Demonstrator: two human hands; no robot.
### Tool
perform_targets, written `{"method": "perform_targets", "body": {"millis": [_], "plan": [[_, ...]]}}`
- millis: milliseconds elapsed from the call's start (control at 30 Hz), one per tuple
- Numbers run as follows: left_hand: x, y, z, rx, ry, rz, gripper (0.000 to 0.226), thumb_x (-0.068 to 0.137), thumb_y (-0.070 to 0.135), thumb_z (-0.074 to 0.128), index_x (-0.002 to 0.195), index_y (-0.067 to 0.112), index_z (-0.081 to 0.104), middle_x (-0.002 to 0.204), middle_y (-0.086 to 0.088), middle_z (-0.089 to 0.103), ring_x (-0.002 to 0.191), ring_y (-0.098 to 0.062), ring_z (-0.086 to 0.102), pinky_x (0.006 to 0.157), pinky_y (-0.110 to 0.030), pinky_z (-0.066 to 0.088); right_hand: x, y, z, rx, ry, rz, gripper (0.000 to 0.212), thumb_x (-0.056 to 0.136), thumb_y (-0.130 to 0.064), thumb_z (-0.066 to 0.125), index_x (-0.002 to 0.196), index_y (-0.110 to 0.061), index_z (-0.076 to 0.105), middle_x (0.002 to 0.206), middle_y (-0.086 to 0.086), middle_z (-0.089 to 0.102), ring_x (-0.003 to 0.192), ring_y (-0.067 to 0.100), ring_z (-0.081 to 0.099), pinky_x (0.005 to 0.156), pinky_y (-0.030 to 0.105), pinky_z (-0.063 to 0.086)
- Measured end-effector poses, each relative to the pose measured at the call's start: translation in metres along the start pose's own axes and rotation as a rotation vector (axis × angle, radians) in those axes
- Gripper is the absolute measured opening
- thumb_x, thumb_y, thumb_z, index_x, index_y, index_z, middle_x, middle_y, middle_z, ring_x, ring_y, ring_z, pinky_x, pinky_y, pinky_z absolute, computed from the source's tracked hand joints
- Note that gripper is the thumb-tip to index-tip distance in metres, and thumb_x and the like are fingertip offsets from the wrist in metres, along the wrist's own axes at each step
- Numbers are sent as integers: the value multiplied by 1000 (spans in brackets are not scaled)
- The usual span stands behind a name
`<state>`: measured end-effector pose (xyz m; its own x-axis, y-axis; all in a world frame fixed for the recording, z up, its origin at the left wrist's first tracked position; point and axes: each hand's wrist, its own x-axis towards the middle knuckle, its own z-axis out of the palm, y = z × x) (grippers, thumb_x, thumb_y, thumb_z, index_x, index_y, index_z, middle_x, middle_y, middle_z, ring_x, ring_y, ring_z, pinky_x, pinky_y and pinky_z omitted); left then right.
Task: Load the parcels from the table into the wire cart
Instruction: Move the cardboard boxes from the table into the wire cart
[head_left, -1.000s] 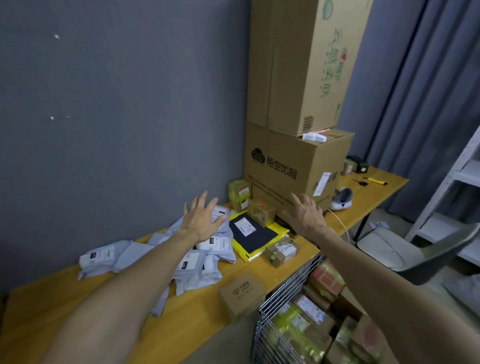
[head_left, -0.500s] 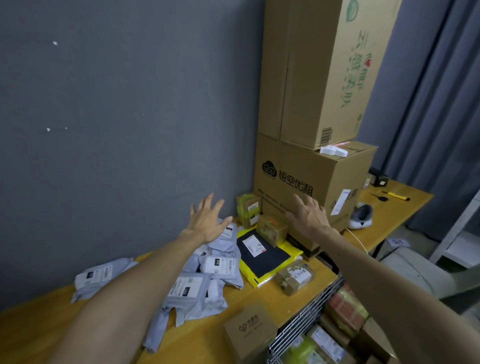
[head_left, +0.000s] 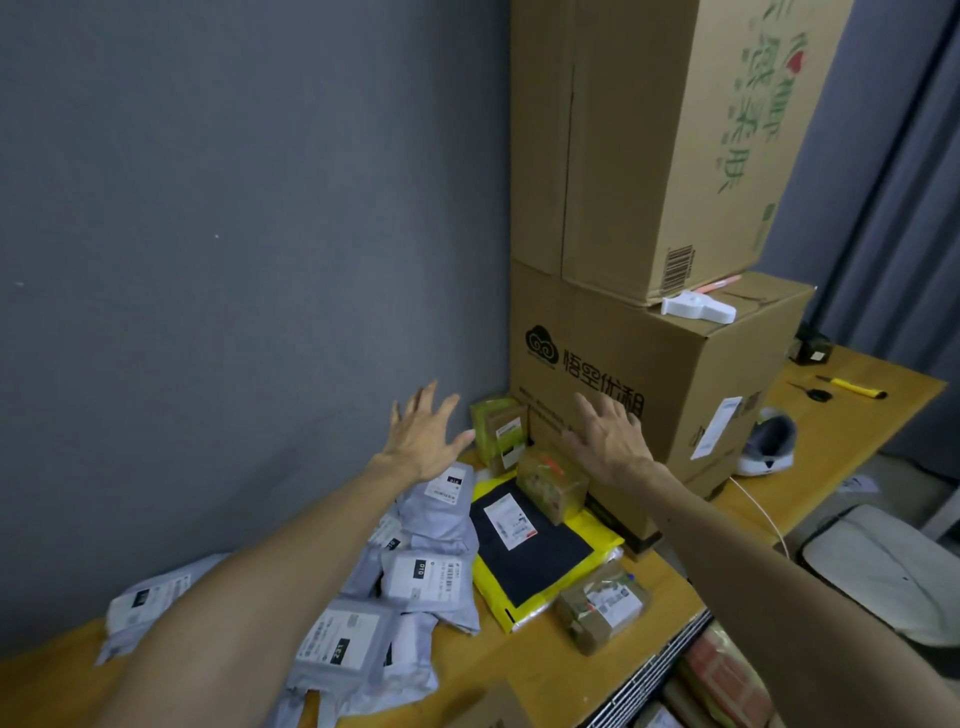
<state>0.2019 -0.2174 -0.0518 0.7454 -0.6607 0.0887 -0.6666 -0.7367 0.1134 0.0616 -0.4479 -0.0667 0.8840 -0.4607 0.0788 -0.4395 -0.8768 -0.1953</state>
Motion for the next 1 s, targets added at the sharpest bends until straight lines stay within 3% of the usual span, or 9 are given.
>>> {"method": "perform_targets", "body": {"millis": [367,600,767,867,1000], "plan": [[101,-20,80,-65,-145,7,71,99,59,39,157,24,18,164,-13,3,151,-30,5,121,-53,8,75,18,71,-17,-108,-1,67,101,-52,34,157,-21,13,162,15,13,149,32,13,121,51,14],[172,-41,144,-128,-246,35,73,98,58,43,156,21,18,163,-15,5,151,-33,6,121,-53,8,123,27,125,25,-195,82,66,101,-55,32,156,-25,12,155,14,26,140,33,27,112,52,26],[225,-47,183,-176,-270,41,71,98,56,46,156,24,20,164,-14,5,149,-33,11,121,-44,13,151,32,168,92,-196,152,68,98,-55,39,154,-21,21,150,15,32,140,36,29,111,47,30],[258,-46,207,-231,-268,51,71,97,55,50,155,26,22,163,-13,7,148,-33,15,119,-42,13,167,39,196,58,-231,145,76,92,-67,29,154,-22,25,154,11,30,142,33,27,113,45,30],[288,-43,233,-288,-295,18,73,95,52,54,155,26,22,163,-16,4,147,-39,14,121,-45,16,183,45,230,11,-197,130,67,97,-58,40,154,-26,24,156,7,28,142,32,27,112,46,29]]}}
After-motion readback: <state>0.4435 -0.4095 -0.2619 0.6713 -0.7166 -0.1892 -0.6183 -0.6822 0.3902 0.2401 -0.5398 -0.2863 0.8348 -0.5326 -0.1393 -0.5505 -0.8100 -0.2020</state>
